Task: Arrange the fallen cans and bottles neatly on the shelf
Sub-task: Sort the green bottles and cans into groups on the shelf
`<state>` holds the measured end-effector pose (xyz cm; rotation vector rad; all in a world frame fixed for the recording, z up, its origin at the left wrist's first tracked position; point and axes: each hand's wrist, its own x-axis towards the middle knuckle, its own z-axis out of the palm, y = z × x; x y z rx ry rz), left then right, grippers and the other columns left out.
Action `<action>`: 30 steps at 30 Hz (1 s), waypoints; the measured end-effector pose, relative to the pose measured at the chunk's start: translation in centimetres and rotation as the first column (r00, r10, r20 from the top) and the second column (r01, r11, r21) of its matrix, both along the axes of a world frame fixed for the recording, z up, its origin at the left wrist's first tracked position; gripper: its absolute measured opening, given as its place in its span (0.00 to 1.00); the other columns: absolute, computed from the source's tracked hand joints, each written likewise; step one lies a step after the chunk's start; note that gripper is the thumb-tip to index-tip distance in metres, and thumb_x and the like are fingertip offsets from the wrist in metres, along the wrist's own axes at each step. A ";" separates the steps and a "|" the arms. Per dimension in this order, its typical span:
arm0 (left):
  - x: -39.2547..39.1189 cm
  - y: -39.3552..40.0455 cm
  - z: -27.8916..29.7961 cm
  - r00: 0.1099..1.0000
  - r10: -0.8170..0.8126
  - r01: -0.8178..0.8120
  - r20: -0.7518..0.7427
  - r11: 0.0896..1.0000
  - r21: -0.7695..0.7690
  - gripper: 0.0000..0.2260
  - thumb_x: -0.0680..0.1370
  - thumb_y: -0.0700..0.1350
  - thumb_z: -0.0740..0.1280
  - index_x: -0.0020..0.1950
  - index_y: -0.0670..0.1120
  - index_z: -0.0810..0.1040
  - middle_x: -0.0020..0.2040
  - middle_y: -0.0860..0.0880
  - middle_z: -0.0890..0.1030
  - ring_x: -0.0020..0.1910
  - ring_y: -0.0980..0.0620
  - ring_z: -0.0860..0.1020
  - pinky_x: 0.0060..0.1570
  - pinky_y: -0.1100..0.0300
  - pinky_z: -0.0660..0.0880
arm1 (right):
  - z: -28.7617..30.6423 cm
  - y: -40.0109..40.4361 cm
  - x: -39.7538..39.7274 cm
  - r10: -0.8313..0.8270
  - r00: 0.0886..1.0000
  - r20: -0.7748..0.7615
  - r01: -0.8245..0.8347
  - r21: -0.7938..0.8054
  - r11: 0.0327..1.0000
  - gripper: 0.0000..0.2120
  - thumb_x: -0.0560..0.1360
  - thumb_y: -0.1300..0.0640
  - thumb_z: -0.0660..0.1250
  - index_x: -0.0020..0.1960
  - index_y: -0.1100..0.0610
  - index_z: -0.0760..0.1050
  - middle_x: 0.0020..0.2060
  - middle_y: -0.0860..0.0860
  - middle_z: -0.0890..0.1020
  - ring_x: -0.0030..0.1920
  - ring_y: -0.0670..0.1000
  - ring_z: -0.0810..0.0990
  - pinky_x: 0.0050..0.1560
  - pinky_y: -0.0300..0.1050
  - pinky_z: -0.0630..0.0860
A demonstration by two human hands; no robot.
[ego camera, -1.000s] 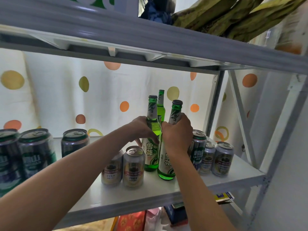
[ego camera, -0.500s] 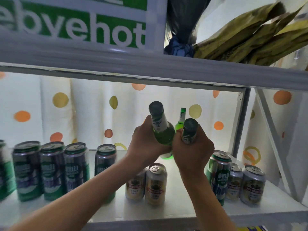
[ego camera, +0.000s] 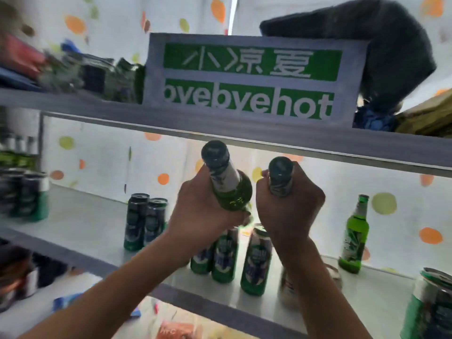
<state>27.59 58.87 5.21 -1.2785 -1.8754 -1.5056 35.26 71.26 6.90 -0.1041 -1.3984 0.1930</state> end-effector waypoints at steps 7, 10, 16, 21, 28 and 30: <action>-5.7 -17.2 -0.4 0.964 0.253 -0.262 0.076 0.954 0.145 0.27 0.55 0.49 0.80 0.51 0.57 0.76 0.44 0.60 0.82 0.43 0.63 0.80 0.46 0.53 0.79 | 1.3 -15.3 -8.8 0.283 0.959 0.007 -0.283 0.036 0.958 0.06 0.64 0.55 0.65 0.36 0.57 0.78 0.27 0.53 0.79 0.29 0.57 0.77 0.32 0.47 0.72; -8.0 -23.7 -0.6 0.941 0.330 -0.337 0.070 0.930 0.148 0.27 0.57 0.50 0.81 0.54 0.57 0.76 0.45 0.60 0.83 0.44 0.63 0.81 0.47 0.54 0.79 | 1.1 -21.8 -12.7 0.393 0.918 0.053 -0.395 0.024 0.918 0.04 0.63 0.57 0.69 0.36 0.57 0.77 0.26 0.53 0.78 0.29 0.58 0.75 0.33 0.48 0.71; -12.6 -34.8 -2.8 0.856 0.483 -0.507 0.185 0.853 0.123 0.34 0.55 0.52 0.82 0.58 0.58 0.72 0.46 0.62 0.81 0.43 0.66 0.79 0.45 0.62 0.78 | -0.7 -32.6 -20.5 0.534 0.824 0.189 -0.554 0.071 0.830 0.05 0.63 0.58 0.68 0.34 0.56 0.72 0.23 0.49 0.73 0.26 0.55 0.70 0.29 0.42 0.66; -17.2 -41.8 -5.6 0.811 0.471 -0.541 0.347 0.829 0.140 0.34 0.54 0.51 0.83 0.57 0.55 0.74 0.47 0.59 0.82 0.46 0.62 0.81 0.49 0.58 0.80 | -2.5 -38.6 -25.5 0.585 0.768 0.262 -0.631 0.145 0.763 0.06 0.65 0.55 0.66 0.33 0.54 0.71 0.23 0.47 0.70 0.26 0.50 0.66 0.28 0.34 0.61; -25.0 -47.8 -7.1 0.781 0.426 -0.571 0.457 0.782 0.247 0.27 0.58 0.46 0.83 0.51 0.55 0.75 0.46 0.57 0.83 0.45 0.61 0.81 0.48 0.58 0.80 | -4.1 -42.0 -32.9 0.612 0.700 0.367 -0.712 0.426 0.559 0.04 0.65 0.58 0.74 0.39 0.56 0.79 0.29 0.47 0.79 0.32 0.39 0.69 0.36 0.33 0.67; -27.9 -48.9 -6.9 0.787 0.411 -0.568 0.459 0.775 0.279 0.27 0.58 0.46 0.83 0.52 0.55 0.76 0.46 0.57 0.83 0.46 0.60 0.82 0.50 0.53 0.80 | -3.7 -42.5 -35.5 0.593 0.704 0.391 -0.707 0.466 0.532 0.06 0.64 0.61 0.75 0.39 0.56 0.80 0.30 0.47 0.80 0.33 0.38 0.69 0.39 0.32 0.67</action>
